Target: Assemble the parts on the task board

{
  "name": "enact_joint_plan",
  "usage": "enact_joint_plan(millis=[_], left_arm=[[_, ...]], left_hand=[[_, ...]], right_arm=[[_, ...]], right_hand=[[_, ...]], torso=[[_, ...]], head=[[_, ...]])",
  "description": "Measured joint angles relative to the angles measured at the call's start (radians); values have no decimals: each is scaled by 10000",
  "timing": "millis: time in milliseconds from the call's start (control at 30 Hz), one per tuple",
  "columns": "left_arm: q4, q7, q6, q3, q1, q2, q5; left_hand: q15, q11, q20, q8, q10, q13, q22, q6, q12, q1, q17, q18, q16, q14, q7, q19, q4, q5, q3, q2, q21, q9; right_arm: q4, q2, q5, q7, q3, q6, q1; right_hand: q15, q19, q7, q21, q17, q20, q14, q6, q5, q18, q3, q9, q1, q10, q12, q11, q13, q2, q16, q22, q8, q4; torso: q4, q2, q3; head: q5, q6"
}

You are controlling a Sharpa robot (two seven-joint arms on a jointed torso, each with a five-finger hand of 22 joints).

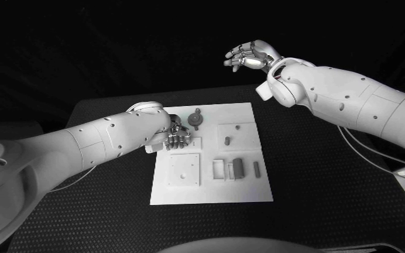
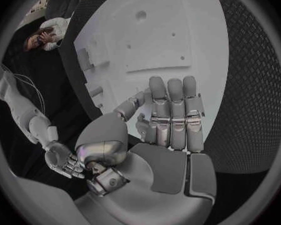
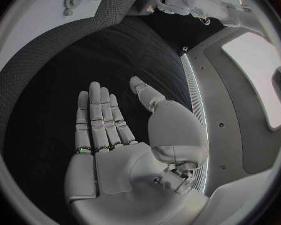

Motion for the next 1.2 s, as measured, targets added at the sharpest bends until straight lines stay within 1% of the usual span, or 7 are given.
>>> enact_joint_plan(millis=[333,433,467,600,800,1033,1200], left_arm=[[-42,-10,3,-2,-4,14,44],[-55,-29,-10,-10,-7,3,44],[-64,-34,-27,-14,-12,-10,43],[-86,-60,-66,-23,-20,-51,27],[-102,-100,-89,-33,-35,-67,11],[-128,-119,-123,-37,-44,-67,3],[-138,-120,-158,-36,-47,-85,5]], left_hand=[[38,-2,0,-15,1,-22,42,40,38,-73,-83,-1,105,-38,-48,0,-32,58,-53,-63,-42,34],[19,-81,35,-98,-81,-44,83,305,38,-226,-173,0,166,-57,-347,35,-59,8,-169,-305,-100,64],[35,-204,35,-123,-210,-61,100,411,38,-321,-222,1,187,-107,-452,35,-77,-100,-340,-395,-113,64],[30,-203,35,-213,-316,-112,114,375,38,-484,-364,1,264,-209,-409,35,-5,-905,-660,-768,-229,143],[17,-168,35,-272,-352,-164,137,375,80,-605,-520,0,358,-304,-410,35,133,-1640,-798,-1216,-371,195],[-18,-168,-1,-332,-352,-206,175,374,80,-675,-667,-1,497,-339,-410,71,298,-2221,-812,-1406,-451,246],[-17,-168,-1,-389,-352,-206,185,374,117,-727,-698,-1,497,-339,-410,71,332,-2275,-845,-1458,-487,258]], right_arm=[[-2,0,-13,-6,0,6,0],[-4,5,-16,-9,0,6,0],[-4,7,-16,-10,0,5,0],[-4,11,-24,-16,0,3,0],[-6,17,-36,-26,0,2,0],[-8,18,-45,-37,0,1,0],[-7,18,-49,-46,0,1,0]], right_hand=[[34,-69,0,-40,11,-2,-35,0,0,0,0,-24,39,0,0,0,-46,-39,-39,10,0,0],[35,-319,0,-210,42,23,-35,0,0,-108,0,-47,39,0,0,0,-90,-39,-90,2,0,0],[67,-588,0,-385,71,62,-68,0,0,-249,-20,-68,40,0,9,0,-140,-39,-127,-18,0,-16],[119,-1000,0,-610,116,141,-120,0,0,-254,-70,-115,75,-21,48,21,-248,-81,-206,-29,0,13],[149,-1177,-34,-687,151,176,-151,-35,0,-398,-98,-140,8,-37,47,36,-321,-151,-280,10,0,40],[149,-1216,-8,-736,162,145,-151,-63,0,-398,-126,-148,8,-36,47,36,-337,-151,-280,27,0,69],[149,-1215,-8,-736,204,145,-150,-62,0,-398,-154,-167,-28,-36,47,36,-376,-187,-280,93,0,97]], torso=[[-2,0,0],[-2,0,0],[-2,0,0],[0,-1,0],[-1,-1,0],[-2,-1,0],[-1,-1,0]], head=[[8,7],[8,8],[8,8],[8,8],[3,1],[1,-5],[0,-6]])
